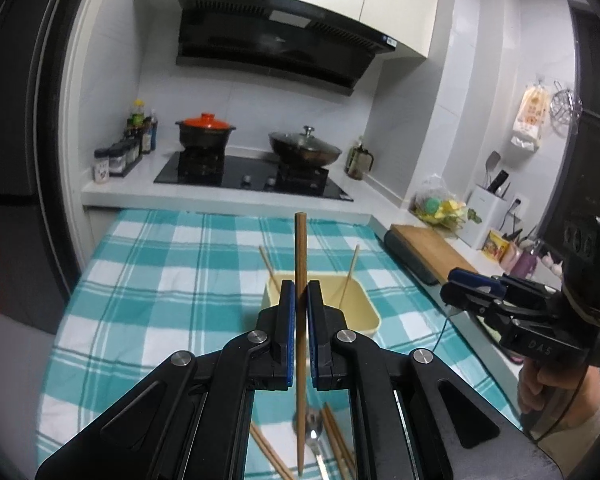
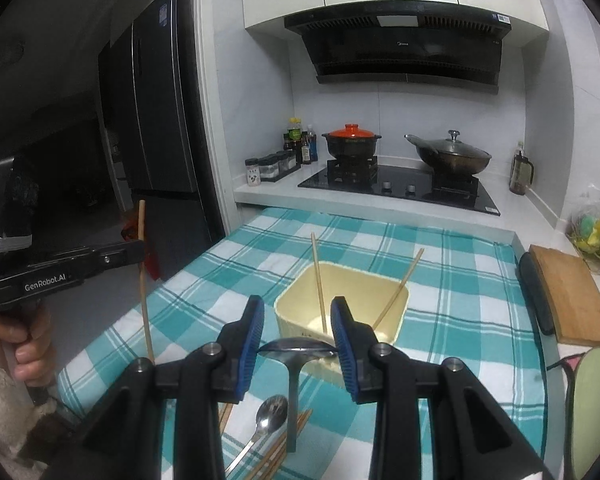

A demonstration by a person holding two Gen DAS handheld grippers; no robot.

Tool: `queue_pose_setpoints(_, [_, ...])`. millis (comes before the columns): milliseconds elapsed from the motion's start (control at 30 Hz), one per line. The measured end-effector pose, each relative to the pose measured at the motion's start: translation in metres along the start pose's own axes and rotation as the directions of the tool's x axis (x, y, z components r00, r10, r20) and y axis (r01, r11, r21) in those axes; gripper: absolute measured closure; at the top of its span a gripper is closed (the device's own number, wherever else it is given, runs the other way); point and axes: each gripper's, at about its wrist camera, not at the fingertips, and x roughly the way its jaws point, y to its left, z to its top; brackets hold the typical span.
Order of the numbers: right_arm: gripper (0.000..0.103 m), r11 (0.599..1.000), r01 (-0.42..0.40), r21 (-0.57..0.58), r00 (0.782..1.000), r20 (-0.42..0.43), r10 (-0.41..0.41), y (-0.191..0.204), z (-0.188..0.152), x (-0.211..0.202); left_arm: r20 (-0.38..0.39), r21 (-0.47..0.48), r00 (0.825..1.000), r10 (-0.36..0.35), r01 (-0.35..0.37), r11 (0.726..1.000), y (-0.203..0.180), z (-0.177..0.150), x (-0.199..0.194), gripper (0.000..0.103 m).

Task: Organize utensils
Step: 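Carry the chopstick and spoon up over the cream holder, then drop the chopstick and spoon into the holder, opening both tools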

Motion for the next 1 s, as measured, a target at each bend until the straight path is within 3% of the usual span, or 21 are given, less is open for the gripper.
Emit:
queue_pose_setpoints(200, [0.068, 1.000, 0.015, -0.006, 0.999, 0.052, -0.015, -0.017, 0.063, 0.018, 0.077, 0.011, 0.997, -0.007, 0.006, 1.000, -0.015, 0.062, 0.037, 0.099])
queue_pose_setpoints(400, [0.068, 0.999, 0.048, 0.000, 0.996, 0.077, -0.048, -0.041, 0.095, 0.056, 0.082, -0.004, 0.996, 0.025, -0.025, 1.000, -0.022, 0.086, 0.098, 0.099])
queue_pose_setpoints(667, [0.068, 0.996, 0.033, 0.081, 0.998, -0.051, -0.029, -0.076, 0.065, 0.129, -0.071, -0.044, 0.996, 0.062, -0.065, 0.997, -0.007, 0.052, 0.183, 0.099])
queue_pose_setpoints(867, [0.068, 0.990, 0.037, 0.139, 0.990, -0.140, -0.017, -0.094, 0.034, 0.166, -0.159, -0.034, 0.983, 0.092, -0.099, 0.995, 0.001, 0.024, 0.215, 0.099])
queue_pose_setpoints(900, [0.067, 0.989, 0.034, 0.147, 0.988, -0.155, -0.011, -0.095, 0.031, 0.171, -0.177, -0.023, 0.979, 0.105, -0.111, 0.994, 0.001, 0.022, 0.217, 0.096])
queue_pose_setpoints(967, [0.065, 0.987, 0.047, 0.155, 0.983, -0.184, -0.018, -0.096, 0.028, 0.176, -0.214, -0.017, 0.969, 0.122, -0.129, 0.992, 0.003, 0.018, 0.217, 0.069])
queue_pose_setpoints(1000, [0.060, 0.985, 0.058, 0.160, 0.982, -0.189, -0.027, -0.097, 0.030, 0.175, -0.217, -0.021, 0.968, 0.129, -0.137, 0.990, 0.005, 0.018, 0.210, 0.045])
